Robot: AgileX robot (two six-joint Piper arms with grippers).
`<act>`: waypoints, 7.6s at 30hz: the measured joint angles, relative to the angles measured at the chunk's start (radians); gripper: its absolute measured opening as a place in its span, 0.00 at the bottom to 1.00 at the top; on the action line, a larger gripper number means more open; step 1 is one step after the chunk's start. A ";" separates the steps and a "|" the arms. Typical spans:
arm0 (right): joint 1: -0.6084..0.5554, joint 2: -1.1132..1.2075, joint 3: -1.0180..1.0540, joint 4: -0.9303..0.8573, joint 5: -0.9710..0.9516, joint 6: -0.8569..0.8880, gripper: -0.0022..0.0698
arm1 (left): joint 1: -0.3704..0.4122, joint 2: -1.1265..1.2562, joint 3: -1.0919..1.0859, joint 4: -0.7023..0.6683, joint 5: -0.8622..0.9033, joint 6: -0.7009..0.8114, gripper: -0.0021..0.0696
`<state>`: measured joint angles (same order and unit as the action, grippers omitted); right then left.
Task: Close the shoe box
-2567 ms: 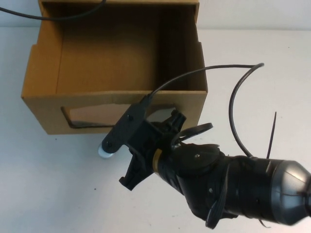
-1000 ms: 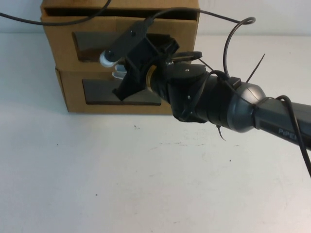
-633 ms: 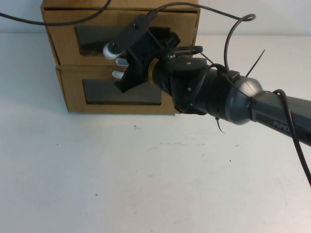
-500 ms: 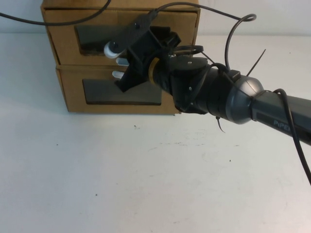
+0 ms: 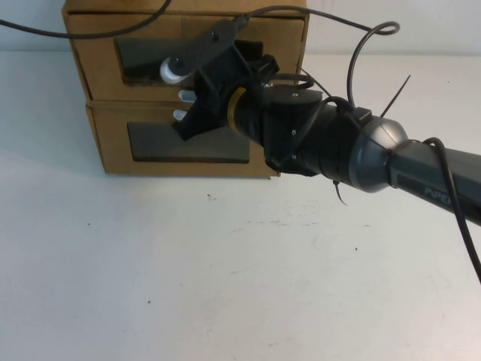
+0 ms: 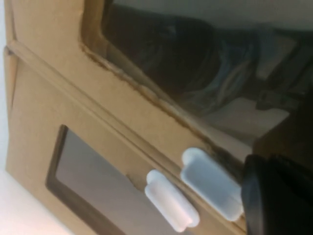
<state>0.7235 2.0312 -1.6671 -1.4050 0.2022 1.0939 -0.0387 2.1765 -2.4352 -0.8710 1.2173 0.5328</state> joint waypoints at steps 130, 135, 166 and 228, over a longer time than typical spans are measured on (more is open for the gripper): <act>-0.480 -2.039 1.683 0.635 -0.105 -0.279 0.01 | 0.000 -2.188 2.462 -0.036 -1.076 0.247 0.02; -0.480 -2.039 1.687 1.162 -0.014 -0.822 0.01 | 0.000 -2.188 2.462 -0.036 -1.076 0.247 0.02; -0.480 -2.039 1.693 1.321 0.142 -0.951 0.01 | 0.000 -2.188 2.462 -0.036 -1.076 0.249 0.02; -0.480 -2.039 1.693 1.329 0.144 -0.955 0.01 | 0.000 -2.188 2.462 0.942 -0.847 -0.510 0.02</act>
<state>0.2437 -0.0075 0.0264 -0.0756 0.3463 0.1388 -0.0387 -0.0117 0.0269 0.0709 0.3700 0.0228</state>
